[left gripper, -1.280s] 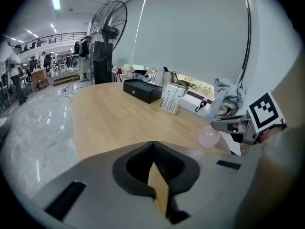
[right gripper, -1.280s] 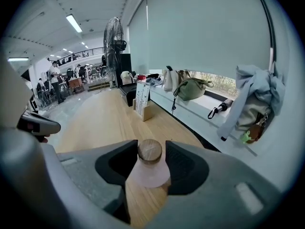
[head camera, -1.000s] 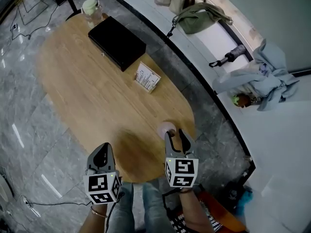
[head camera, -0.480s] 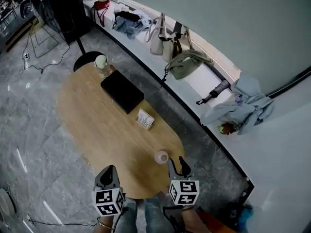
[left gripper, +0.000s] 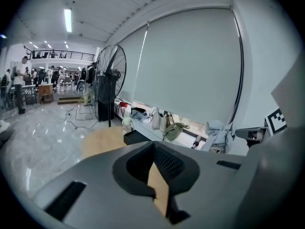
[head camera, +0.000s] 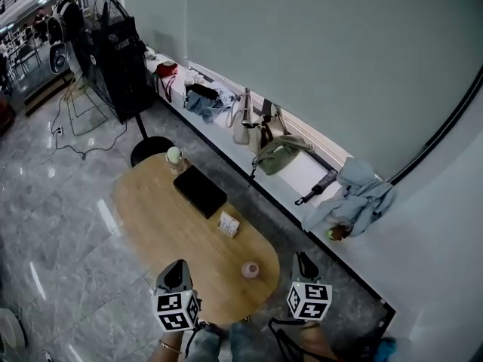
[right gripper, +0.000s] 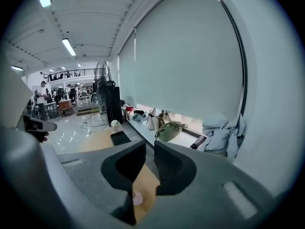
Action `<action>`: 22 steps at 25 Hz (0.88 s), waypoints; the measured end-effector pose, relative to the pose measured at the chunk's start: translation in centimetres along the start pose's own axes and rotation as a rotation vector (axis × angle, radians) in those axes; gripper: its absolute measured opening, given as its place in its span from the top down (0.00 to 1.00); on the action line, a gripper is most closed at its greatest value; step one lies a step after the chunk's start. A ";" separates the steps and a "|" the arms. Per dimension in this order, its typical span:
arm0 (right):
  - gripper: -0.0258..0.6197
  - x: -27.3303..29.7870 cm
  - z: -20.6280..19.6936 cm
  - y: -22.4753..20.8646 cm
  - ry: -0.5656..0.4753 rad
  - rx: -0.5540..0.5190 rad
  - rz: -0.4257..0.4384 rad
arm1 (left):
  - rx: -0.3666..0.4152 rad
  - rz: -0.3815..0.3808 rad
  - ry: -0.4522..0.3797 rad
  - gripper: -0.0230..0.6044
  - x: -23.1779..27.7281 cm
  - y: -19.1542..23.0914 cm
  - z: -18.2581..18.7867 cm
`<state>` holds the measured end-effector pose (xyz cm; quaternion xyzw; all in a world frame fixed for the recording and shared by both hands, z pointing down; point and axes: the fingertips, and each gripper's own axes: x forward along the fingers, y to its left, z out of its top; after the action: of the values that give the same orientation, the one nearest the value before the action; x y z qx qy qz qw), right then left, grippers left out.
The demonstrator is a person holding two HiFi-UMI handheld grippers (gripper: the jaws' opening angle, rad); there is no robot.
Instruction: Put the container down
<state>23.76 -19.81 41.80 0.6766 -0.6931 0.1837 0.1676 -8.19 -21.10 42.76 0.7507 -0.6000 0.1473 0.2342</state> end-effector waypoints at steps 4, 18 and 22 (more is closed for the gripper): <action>0.92 -3.0 3.1 -1.1 -0.055 0.039 -0.031 | 0.018 -0.022 -0.059 0.97 -2.0 -0.3 3.9; 0.95 -6.8 6.4 -1.1 -0.096 0.049 -0.045 | 0.002 -0.064 -0.171 0.97 -3.5 -0.3 10.1; 0.95 -6.7 6.5 -1.2 -0.087 0.052 -0.057 | 0.016 -0.068 -0.170 0.97 -3.3 -0.2 9.8</action>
<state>25.22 -17.14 32.94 0.7076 -0.6750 0.1674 0.1247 -9.40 -23.47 32.75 0.7822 -0.5908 0.0799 0.1811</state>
